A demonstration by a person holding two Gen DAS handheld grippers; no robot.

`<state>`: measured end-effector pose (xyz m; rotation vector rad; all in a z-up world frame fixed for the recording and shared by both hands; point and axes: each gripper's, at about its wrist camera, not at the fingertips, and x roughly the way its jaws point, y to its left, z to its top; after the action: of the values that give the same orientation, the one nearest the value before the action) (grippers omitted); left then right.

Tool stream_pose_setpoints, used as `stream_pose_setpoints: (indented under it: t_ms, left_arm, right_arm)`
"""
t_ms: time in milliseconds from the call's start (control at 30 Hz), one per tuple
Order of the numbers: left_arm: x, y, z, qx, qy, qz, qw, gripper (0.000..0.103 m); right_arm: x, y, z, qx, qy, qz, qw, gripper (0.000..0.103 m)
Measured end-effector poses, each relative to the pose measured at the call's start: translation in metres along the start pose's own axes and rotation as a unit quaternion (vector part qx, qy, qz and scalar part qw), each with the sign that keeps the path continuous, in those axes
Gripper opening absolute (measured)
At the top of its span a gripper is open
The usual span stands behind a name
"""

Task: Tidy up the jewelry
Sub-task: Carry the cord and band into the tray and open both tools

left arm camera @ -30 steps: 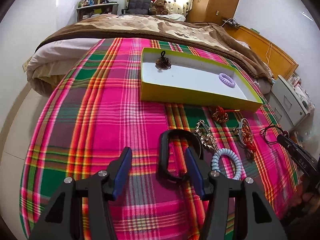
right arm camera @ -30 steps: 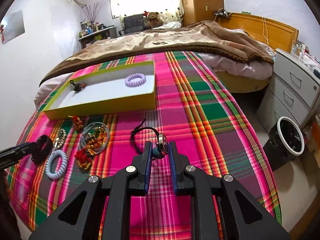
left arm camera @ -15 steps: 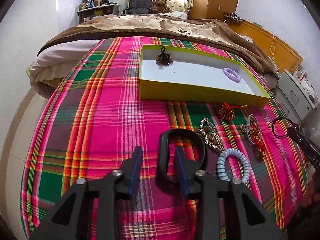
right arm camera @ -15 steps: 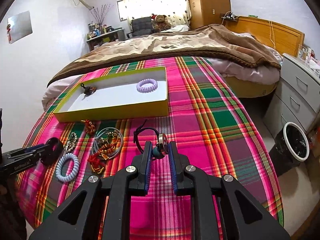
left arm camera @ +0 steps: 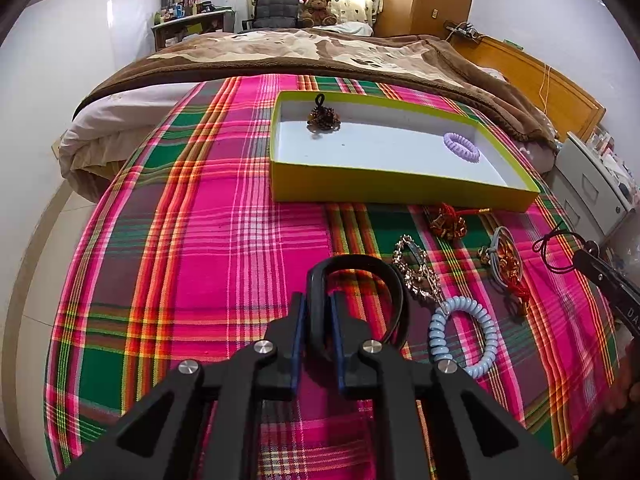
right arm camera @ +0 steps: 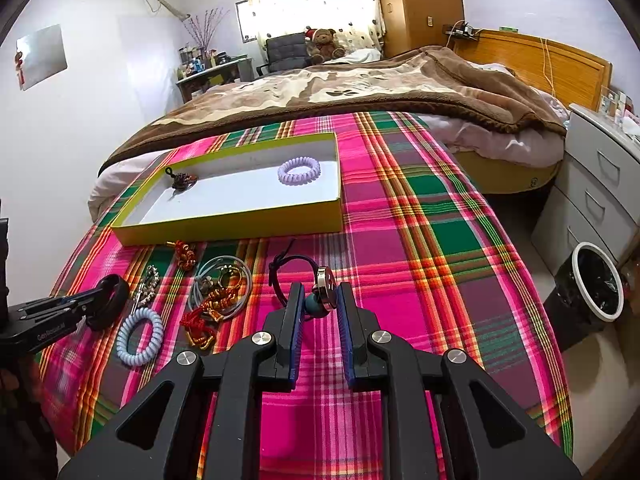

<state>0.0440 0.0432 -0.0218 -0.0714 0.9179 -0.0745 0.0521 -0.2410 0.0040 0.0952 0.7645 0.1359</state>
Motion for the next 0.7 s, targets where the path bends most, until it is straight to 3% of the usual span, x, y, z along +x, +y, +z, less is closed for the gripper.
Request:
stream_pose_setpoints:
  t_ms: [367,700]
  left_arm:
    - [-0.015,0.0,0.016,0.002,-0.021,-0.003,0.9998,0.013]
    - [-0.015,0.0,0.056,0.0,-0.044,-0.014,0.9989,0.013]
  right_arm:
    - [-0.007,0.004,0.013,-0.004,-0.013,0.01,1.0,0.017]
    - [0.006,0.017,0.052,-0.026,-0.02,0.032,0.999,0.017]
